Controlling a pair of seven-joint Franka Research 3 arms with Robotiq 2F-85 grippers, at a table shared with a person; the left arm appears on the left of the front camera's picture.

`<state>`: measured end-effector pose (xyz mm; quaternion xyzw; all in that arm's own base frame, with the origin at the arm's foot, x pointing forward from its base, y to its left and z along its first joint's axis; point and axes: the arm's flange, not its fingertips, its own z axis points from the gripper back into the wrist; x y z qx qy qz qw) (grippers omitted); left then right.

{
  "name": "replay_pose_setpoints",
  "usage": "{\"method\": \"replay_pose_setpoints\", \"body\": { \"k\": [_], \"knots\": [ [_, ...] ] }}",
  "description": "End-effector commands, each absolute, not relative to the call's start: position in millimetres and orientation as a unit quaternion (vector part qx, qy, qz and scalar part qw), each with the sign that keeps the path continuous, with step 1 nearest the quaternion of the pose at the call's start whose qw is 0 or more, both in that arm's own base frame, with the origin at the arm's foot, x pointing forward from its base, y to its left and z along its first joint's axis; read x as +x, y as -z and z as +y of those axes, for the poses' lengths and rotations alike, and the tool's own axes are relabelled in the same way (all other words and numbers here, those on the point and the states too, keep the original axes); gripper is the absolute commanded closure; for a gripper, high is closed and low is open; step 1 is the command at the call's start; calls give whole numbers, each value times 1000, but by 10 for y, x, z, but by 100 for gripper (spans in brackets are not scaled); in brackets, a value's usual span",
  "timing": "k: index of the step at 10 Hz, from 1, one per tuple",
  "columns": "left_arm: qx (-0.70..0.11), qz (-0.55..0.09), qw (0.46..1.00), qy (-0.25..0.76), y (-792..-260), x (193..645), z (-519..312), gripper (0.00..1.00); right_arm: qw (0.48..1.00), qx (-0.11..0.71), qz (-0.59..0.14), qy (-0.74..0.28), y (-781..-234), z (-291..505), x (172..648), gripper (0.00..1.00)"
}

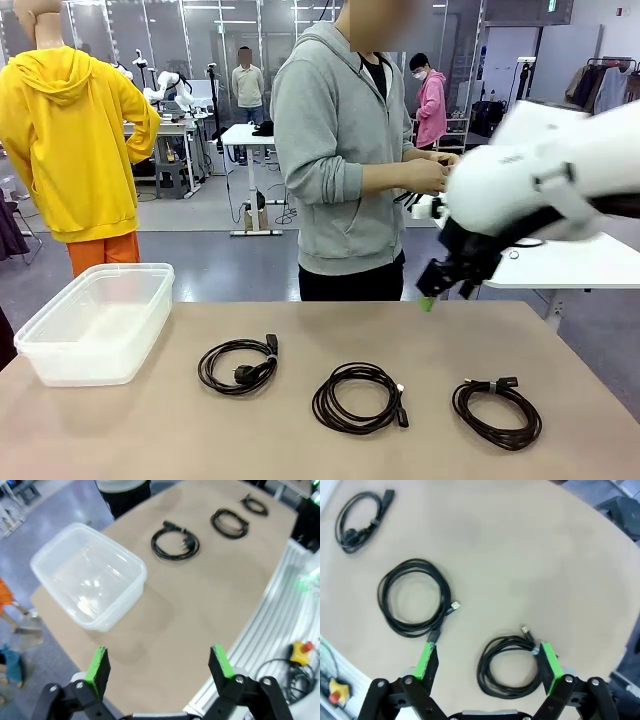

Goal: Organize and store the cables.
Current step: Place the Power Cable into the Organizing box.

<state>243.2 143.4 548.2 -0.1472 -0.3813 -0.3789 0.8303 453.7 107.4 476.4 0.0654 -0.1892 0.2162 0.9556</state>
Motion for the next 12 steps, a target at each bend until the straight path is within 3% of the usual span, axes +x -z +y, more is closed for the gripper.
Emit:
{"method": "replay_pose_setpoints", "body": {
  "k": [1, 2, 10, 11, 12],
  "knots": [
    [-149, -384, 826, 384, -5495, 2436, 1431, 0, 948, 63, -227, -212, -4703, 973, 4301, 0],
    [-149, -384, 826, 384, -5495, 2436, 1431, 0, 956, 65, -189, -216, -4764, 1074, 4537, 0],
    [-149, -384, 826, 384, -5495, 2436, 1431, 0, 953, 67, -194, -222, -4750, 1085, 4526, 0],
    [-147, -381, 830, 379, -5482, 2432, 1434, 0, 937, 100, -197, -269, -4627, 747, 4438, 0],
    [-100, -318, 879, 340, -5622, 2397, 1193, 0, 925, 99, -216, -297, -4539, 474, 4352, 0]
  ]
}}
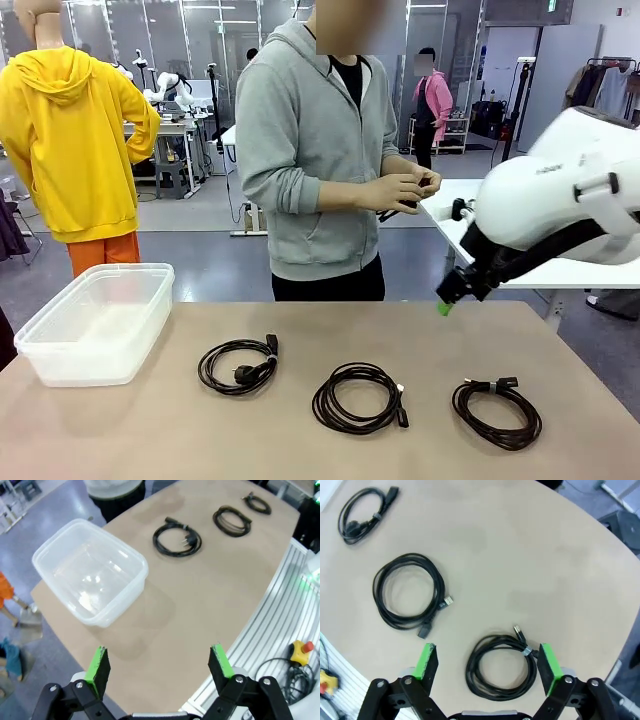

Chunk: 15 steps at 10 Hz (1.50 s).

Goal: Organize and store the cables.
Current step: Place the Power Cable into the Organizing box.

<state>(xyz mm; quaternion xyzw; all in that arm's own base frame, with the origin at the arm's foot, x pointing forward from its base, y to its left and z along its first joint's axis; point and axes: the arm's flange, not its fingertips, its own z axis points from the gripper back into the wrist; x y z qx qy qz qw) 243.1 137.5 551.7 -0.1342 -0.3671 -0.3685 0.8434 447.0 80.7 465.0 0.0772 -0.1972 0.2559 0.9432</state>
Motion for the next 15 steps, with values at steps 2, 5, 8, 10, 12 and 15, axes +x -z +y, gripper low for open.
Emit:
{"method": "replay_pose_setpoints", "body": {
  "k": [2, 5, 8, 10, 12, 15],
  "knots": [
    [-133, -285, 873, 374, -5891, 2702, 527, 0, 901, 100, -254, -338, -4529, -172, 4035, 0],
    [-133, -211, 889, 384, -6001, 3321, -740, 0, 896, 115, -290, -315, -4431, -1016, 3541, 0],
    [-107, -166, 919, 342, -5702, 3861, -2013, 0, 870, 137, -338, -330, -4397, -1431, 3147, 0],
    [-89, -167, 931, 313, -5466, 4207, -2594, 0, 852, 144, -367, -345, -4426, -1642, 2910, 0],
    [-84, -165, 933, 310, -5252, 4408, -2926, 0, 839, 147, -386, -354, -4457, -1611, 2869, 0],
    [-110, -157, 927, 323, -5288, 4163, -2694, 0, 860, 134, -358, -337, -4648, -1797, 3149, 0]
  ]
}}
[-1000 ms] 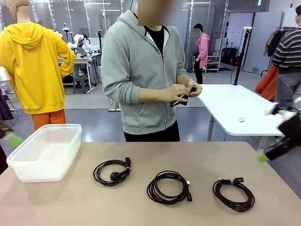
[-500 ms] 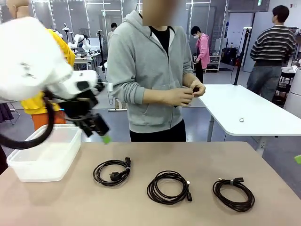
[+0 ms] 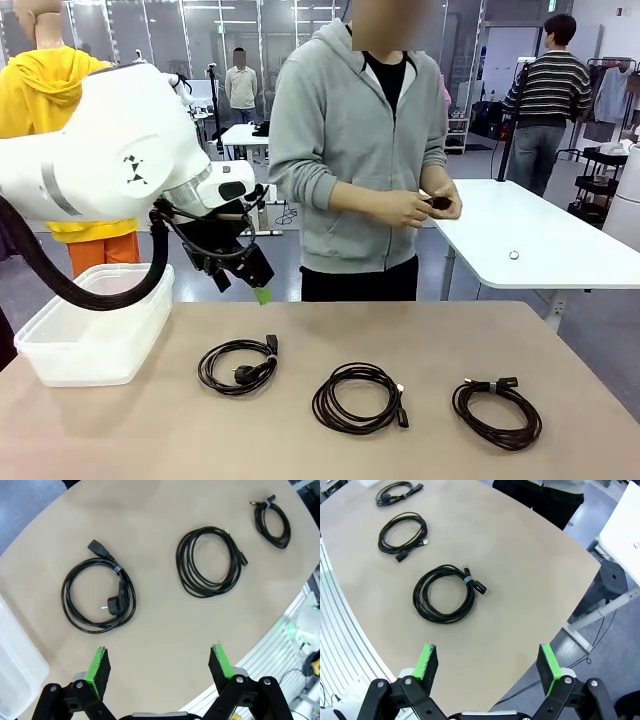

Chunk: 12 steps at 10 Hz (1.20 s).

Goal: Organize and store the cables.
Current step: Place the Power Cable into the Organizing box.

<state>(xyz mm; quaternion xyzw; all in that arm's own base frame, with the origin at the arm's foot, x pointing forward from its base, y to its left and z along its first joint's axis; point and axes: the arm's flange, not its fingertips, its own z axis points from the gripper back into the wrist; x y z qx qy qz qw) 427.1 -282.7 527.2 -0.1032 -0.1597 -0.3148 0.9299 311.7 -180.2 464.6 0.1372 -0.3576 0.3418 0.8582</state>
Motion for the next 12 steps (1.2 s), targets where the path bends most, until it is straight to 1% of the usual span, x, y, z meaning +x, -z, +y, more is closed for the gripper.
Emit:
{"method": "replay_pose_setpoints", "body": {
  "k": [1, 4, 5, 6, 7, 8, 9, 10, 11, 12],
  "knots": [
    [-110, -157, 927, 323, -5288, 4163, -2694, 0, 860, 134, -358, -337, -4648, -1797, 3149, 0],
    [-101, -163, 930, 313, -5332, 4206, -2769, 0, 860, 134, -358, -337, -4648, -1797, 3149, 0],
    [-133, -133, 938, 292, -5337, 4334, -2865, 0, 860, 134, -358, -337, -4648, -1797, 3149, 0],
    [-83, -120, 960, 237, -5283, 4483, -3020, 0, 860, 134, -358, -337, -4648, -1797, 3149, 0],
    [-68, -92, 973, 202, -5204, 4565, -3152, 0, 860, 134, -358, -337, -4648, -1797, 3149, 0],
    [-46, -90, 979, 174, -5131, 4636, -3260, 0, 860, 134, -358, -337, -4648, -1797, 3149, 0],
    [-50, -68, 986, 146, -5015, 4721, -3391, 0, 860, 134, -358, -337, -4648, -1797, 3149, 0],
    [-31, -58, 991, 115, -4917, 4785, -3485, 0, 860, 134, -358, -337, -4648, -1797, 3149, 0],
    [-16, -73, 995, 68, -4880, 4851, -3550, 0, 860, 134, -358, -337, -4648, -1797, 3149, 0],
    [-13, -77, 996, 53, -4842, 4881, -3621, 0, 860, 134, -358, -337, -4648, -1797, 3149, 0]
  ]
}}
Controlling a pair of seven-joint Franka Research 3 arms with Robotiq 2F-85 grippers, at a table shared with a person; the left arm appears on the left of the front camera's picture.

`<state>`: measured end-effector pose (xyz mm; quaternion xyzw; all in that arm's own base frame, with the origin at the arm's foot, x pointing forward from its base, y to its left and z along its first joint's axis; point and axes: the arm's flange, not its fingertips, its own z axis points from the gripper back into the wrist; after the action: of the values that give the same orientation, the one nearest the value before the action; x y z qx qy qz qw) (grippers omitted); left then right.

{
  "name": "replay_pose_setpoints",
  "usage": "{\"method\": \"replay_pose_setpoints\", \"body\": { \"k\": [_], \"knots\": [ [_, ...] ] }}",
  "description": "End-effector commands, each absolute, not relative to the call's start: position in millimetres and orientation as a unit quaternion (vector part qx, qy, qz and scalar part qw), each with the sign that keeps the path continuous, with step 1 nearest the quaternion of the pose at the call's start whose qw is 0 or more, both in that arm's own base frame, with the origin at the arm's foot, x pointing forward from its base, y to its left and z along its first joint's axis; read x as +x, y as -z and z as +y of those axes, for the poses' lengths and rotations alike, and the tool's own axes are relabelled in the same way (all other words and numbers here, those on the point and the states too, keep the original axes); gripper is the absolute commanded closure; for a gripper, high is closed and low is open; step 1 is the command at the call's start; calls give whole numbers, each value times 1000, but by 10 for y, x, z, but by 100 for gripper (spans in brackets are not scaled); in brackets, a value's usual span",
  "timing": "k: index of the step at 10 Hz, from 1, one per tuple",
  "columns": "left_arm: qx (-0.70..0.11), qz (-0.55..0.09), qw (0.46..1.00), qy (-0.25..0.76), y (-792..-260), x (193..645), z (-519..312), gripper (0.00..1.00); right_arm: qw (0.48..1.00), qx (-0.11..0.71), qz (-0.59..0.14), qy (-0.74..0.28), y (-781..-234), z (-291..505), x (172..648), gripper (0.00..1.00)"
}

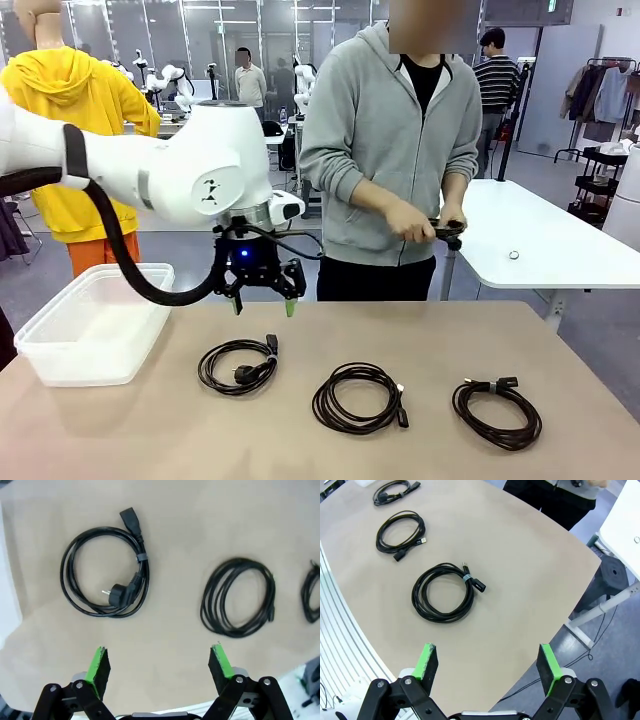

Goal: Organize and store the cables.
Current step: Place the Power Cable into the Organizing box.

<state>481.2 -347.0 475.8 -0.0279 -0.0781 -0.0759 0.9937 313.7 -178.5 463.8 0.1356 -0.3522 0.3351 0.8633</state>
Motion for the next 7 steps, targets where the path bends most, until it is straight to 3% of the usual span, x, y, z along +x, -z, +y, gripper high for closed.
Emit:
{"method": "replay_pose_setpoints", "body": {
  "k": [1, 7],
  "knots": [
    [-6, -82, 995, 49, -4787, 4916, -3666, 0, 860, 134, -358, -337, -4648, -1797, 3149, 0],
    [-3, -94, 995, 15, -4173, 5379, -3514, 0, 860, 134, -358, -337, -4648, -1797, 3149, 0]
  ]
}}
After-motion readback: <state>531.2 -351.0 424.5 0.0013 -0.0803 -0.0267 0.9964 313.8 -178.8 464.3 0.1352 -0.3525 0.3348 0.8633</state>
